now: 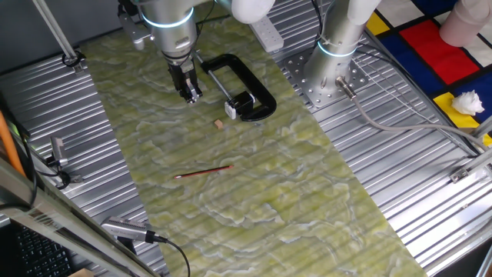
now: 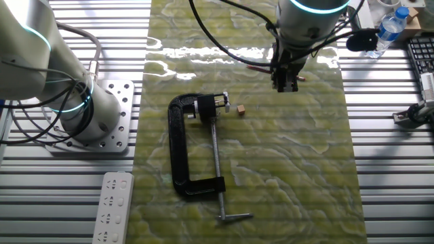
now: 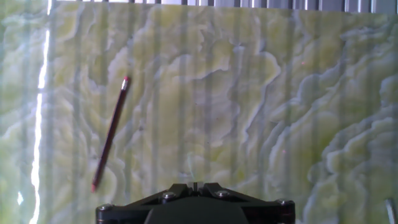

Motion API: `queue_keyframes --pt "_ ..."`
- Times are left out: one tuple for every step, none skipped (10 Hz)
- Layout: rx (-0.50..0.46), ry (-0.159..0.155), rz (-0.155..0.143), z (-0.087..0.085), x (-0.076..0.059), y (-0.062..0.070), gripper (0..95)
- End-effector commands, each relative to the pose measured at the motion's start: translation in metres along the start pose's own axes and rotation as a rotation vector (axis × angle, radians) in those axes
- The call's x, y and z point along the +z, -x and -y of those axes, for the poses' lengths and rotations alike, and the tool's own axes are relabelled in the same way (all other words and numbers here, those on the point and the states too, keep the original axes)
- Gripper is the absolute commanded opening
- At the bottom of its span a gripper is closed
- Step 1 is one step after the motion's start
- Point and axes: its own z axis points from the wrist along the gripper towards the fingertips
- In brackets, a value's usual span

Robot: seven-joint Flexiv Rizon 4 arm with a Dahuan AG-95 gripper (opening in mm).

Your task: Insert the pencil into the pencil sharpener

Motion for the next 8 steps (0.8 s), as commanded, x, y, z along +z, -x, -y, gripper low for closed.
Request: queue_keyframes --pt "0.095 0.013 -0.005 -0.024 0.007 0.014 0.0" --pt "0.113 0.018 -0.008 -0.031 0.009 0.019 0.0" --pt "0.146 0.036 -0.014 -0.041 0.017 0.031 0.0" --pt "0.153 0.041 -0.013 -0.045 0.021 0.036 0.0" --pt "0.151 0.037 -0.009 -0.051 0.027 0.043 0.0" --pt "0.143 0.034 -0.008 -0.055 0.028 0.045 0.0" --pt "0.141 0.032 -0.008 -0.057 0.029 0.044 0.0" --pt "0.141 0.031 -0.009 -0.059 0.031 0.044 0.0"
